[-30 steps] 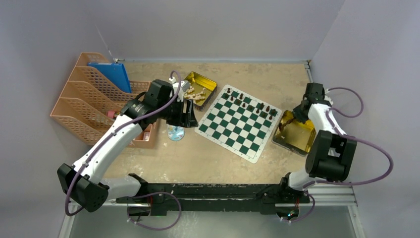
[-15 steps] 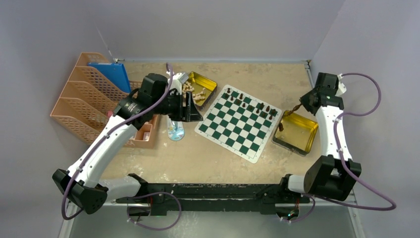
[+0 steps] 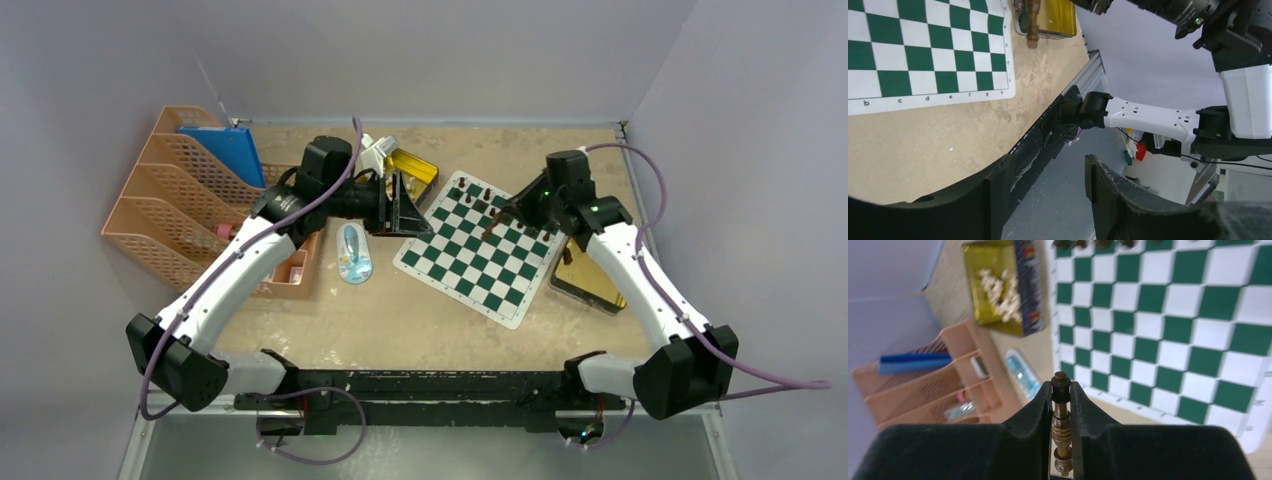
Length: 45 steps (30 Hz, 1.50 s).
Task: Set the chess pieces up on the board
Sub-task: Pick up the chess piece from the storage box.
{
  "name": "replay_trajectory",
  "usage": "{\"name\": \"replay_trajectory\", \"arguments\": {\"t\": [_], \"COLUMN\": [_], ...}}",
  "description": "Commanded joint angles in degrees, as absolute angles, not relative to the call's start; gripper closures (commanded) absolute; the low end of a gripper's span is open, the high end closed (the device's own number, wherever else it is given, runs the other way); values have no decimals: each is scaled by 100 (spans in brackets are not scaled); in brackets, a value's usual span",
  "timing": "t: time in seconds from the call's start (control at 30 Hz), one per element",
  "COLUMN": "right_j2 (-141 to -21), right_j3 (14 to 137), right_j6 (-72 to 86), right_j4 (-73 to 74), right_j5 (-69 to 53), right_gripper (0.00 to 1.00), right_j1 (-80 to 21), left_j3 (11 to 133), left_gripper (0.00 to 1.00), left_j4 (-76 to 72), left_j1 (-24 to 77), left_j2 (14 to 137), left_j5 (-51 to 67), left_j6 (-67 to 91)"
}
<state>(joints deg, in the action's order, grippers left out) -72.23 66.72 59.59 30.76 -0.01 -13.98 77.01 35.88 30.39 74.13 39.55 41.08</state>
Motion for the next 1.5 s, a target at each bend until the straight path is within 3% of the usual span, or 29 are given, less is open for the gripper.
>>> {"name": "replay_trajectory", "arguments": {"t": [0.0,0.27,0.6,0.8,1.07,1.37,1.47], "right_j2": [-7162,-7554,-7745,-7615,-7440,-7185,-7116], "right_j3": [6838,7271,7574,7480,7418,7219,7228], "right_j6": [6984,7527,7599,7707,7659,7097,6369], "right_j4": [2504,2093,1976,1856,1862,1414,1210], "right_j5": [-193,-97,-117,-86,-45,-40,389], "right_gripper": [94,94,93,93,91,90,90], "right_j1": [-2124,-3058,-3457,-3554,-3563,-3568,-3568], "left_j3": [7755,7990,8077,8086,8155,8147,8107], "left_gripper": [47,44,43,47,63,99,100], "left_j4": [2772,2945,3290,3218,3259,3348,3475], "left_j1": [3017,3015,3014,3010,3010,3014,3011], "left_j2": [7578,8093,8351,8435,8450,8396,8342], "left_j5": [4374,4236,3865,3907,3850,3884,3880], "left_j6": [4515,4203,3656,3626,3536,3281,3228]}}
